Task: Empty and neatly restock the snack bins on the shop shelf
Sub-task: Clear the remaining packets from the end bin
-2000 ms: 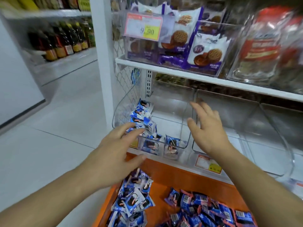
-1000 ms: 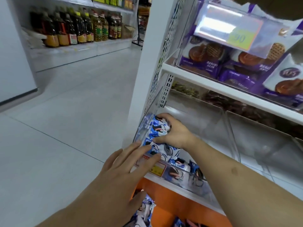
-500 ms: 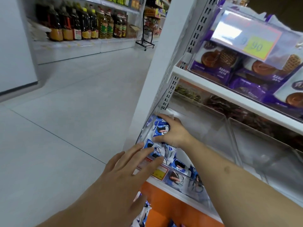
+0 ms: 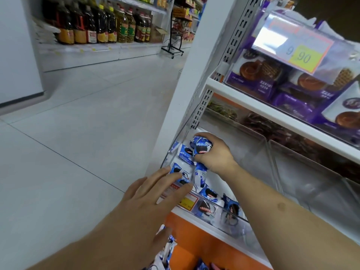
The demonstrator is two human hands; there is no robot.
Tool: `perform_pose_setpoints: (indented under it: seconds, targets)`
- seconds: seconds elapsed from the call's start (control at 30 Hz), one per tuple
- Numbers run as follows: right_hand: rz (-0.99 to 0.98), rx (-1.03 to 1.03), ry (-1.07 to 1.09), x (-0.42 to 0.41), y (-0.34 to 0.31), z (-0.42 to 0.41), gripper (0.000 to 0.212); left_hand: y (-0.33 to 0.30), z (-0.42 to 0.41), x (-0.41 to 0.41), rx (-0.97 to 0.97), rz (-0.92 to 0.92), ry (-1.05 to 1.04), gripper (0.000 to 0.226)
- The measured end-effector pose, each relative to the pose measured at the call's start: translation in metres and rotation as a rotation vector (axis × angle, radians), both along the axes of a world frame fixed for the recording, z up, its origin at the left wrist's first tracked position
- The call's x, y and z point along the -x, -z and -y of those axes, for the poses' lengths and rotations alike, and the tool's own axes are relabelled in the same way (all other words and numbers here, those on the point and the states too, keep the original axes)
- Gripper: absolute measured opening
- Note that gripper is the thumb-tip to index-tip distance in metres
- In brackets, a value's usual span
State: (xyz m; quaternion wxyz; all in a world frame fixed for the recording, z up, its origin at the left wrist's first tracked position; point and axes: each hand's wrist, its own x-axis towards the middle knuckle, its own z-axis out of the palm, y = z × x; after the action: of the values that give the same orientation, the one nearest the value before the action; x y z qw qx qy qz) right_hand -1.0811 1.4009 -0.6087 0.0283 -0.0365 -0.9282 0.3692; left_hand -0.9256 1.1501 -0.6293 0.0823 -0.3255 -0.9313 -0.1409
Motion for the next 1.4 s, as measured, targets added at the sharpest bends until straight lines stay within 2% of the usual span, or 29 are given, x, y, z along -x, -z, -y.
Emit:
perform_pose_setpoints:
  seconds: [0.13,0.2,0.27,0.43,0.63,0.77,0.9,1.0,1.1,1.2,1.3,1.4]
  targets:
    - [-0.124,0.141,0.011,-0.019,-0.032,0.004,0.069,-0.007,0.001,-0.002,0.025,0.067,-0.001,0.102]
    - [-0.163,0.198,-0.045,-0.041,-0.053,0.009,0.072,-0.010,0.001,-0.004,-0.080,0.096,0.017,0.098]
    - [-0.172,0.285,-0.101,-0.076,-0.074,0.014,0.076,-0.018,0.004,-0.009,-0.060,0.188,0.035,0.093]
    - [-0.124,0.306,-0.217,-0.201,-0.098,0.024,0.078,-0.019,0.011,-0.010,-0.032,0.193,0.075,0.088]
    - [0.279,0.338,-0.232,-0.297,-0.003,0.052,0.082,-0.018,0.011,-0.016,-0.004,0.180,0.047,0.088]
    - [0.324,0.284,-0.148,-0.293,0.088,0.075,0.081,-0.023,0.008,-0.021,-0.001,0.209,0.023,0.090]
    - [0.430,0.356,-0.108,-0.264,0.133,0.090,0.109,-0.025,0.008,-0.021,0.007,0.230,0.021,0.089]
    - [0.474,0.325,-0.178,-0.260,0.145,0.086,0.117,-0.025,0.007,-0.018,0.011,0.236,0.021,0.091]
    - [0.460,0.249,-0.221,-0.268,0.139,0.069,0.113,-0.023,0.007,-0.016,0.003,0.232,0.024,0.091]
    - [0.417,0.175,-0.257,-0.278,0.103,0.052,0.095,-0.020,0.008,-0.015,-0.012,0.226,0.030,0.091]
    - [0.236,0.118,-0.309,-0.281,0.038,0.042,0.068,-0.016,0.009,-0.016,-0.010,0.222,0.031,0.092]
    - [-0.039,0.198,-0.274,-0.267,-0.031,0.037,0.049,-0.016,0.009,-0.017,-0.017,0.221,0.030,0.093]
